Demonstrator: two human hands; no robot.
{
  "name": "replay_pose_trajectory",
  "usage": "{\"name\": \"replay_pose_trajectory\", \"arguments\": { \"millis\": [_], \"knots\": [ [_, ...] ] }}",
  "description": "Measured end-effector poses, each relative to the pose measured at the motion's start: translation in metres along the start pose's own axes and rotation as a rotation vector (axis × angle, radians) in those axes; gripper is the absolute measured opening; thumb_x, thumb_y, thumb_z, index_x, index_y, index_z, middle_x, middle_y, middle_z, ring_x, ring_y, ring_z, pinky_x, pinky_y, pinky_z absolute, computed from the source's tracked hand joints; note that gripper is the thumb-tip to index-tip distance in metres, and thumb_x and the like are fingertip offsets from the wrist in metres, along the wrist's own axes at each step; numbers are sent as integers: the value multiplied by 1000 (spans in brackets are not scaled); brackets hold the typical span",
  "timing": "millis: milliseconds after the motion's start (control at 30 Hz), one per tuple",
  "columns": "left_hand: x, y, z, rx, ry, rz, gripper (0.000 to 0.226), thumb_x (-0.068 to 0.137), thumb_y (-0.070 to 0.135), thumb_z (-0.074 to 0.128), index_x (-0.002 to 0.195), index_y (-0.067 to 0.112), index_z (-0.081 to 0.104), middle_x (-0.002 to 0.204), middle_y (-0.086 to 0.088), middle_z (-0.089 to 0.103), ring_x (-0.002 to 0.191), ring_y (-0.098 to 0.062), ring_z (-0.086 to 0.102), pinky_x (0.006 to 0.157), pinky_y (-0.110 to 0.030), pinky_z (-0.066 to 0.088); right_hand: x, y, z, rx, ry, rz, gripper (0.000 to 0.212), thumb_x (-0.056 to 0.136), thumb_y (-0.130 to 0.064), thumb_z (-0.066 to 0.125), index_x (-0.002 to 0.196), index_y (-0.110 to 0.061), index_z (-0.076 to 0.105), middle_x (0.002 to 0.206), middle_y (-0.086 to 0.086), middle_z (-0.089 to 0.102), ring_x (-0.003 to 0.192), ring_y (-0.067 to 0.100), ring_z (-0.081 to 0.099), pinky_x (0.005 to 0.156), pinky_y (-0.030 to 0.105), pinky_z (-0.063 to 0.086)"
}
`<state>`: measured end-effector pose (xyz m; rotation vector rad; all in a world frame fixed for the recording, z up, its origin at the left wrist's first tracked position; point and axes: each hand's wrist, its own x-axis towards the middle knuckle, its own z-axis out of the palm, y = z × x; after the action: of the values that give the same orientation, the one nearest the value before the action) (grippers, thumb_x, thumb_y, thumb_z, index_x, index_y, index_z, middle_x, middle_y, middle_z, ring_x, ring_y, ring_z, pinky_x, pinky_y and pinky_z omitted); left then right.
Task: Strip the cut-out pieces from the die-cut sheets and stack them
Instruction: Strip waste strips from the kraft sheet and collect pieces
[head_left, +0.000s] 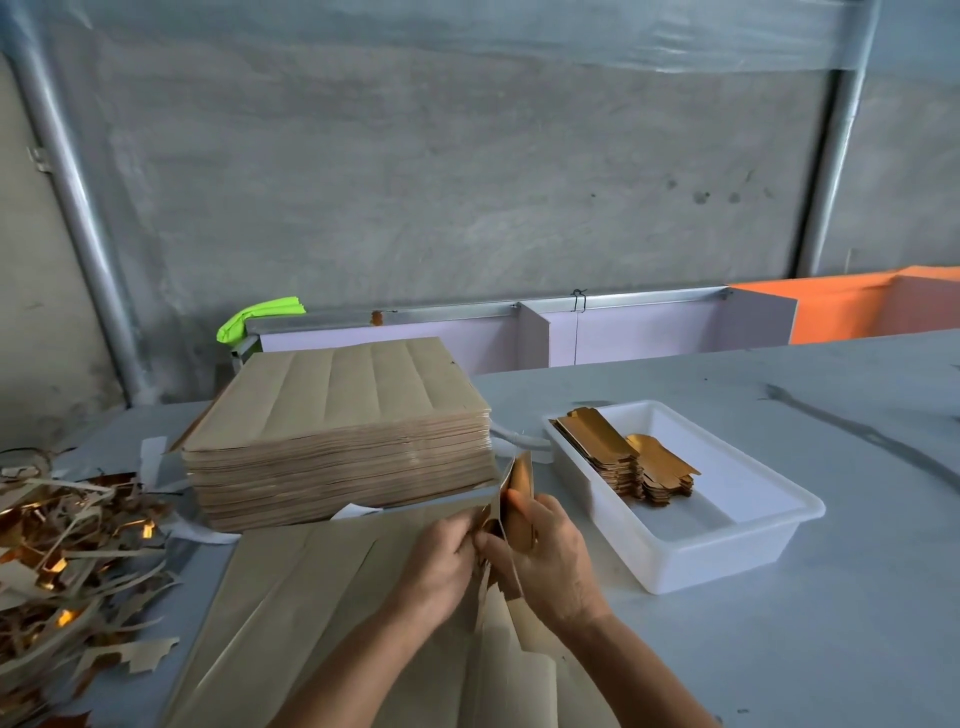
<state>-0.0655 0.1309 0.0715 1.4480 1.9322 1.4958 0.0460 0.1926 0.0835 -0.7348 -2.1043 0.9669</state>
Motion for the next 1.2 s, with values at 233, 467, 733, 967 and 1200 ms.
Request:
{"name": "replay_pose_trajectory", "arguments": {
  "millis": [233, 467, 733, 967, 1200],
  "knots": [
    [8, -1, -2, -8, -51, -42, 33, 95, -3, 42, 81, 18, 63, 66, 11, 59, 57, 7, 56, 55, -10, 42, 10, 10, 8, 1, -8, -56, 12, 92, -21, 55, 99, -15, 63, 99, -1, 51, 85, 10, 56, 78, 21, 51],
    [9, -3, -3, 127, -68, 21, 26, 98, 9, 46, 82, 20, 63, 72, 11, 62, 66, 3, 57, 63, -12, 43, 17, 19, 15, -120, 102, -85, 17, 91, -6, 48, 92, -4, 65, 94, 1, 55, 75, 9, 54, 64, 10, 43],
    [11, 2, -7, 112, 151, -73, 26, 99, 7, 41, 85, 16, 60, 76, 2, 66, 68, -13, 60, 57, -25, 46, 26, 24, 17, -164, 121, 98, 19, 94, -12, 49, 81, -10, 62, 86, 3, 58, 72, 14, 55, 57, 13, 40],
    [22, -6, -30, -345, 516, -397, 23, 93, 0, 41, 90, 14, 59, 81, -8, 69, 70, -16, 64, 47, -24, 44, 26, 35, -2, 127, 159, 535, 22, 89, 3, 44, 78, -1, 64, 72, 15, 65, 58, 29, 65, 52, 43, 56],
    [29, -32, -51, -256, 755, -465, 25, 101, 10, 34, 96, 10, 59, 83, -8, 70, 80, -29, 66, 60, -38, 52, 23, 55, -26, 478, 246, 817, 11, 88, -1, 56, 99, -1, 56, 85, 23, 63, 65, 38, 63, 37, 31, 48]
  ]
}}
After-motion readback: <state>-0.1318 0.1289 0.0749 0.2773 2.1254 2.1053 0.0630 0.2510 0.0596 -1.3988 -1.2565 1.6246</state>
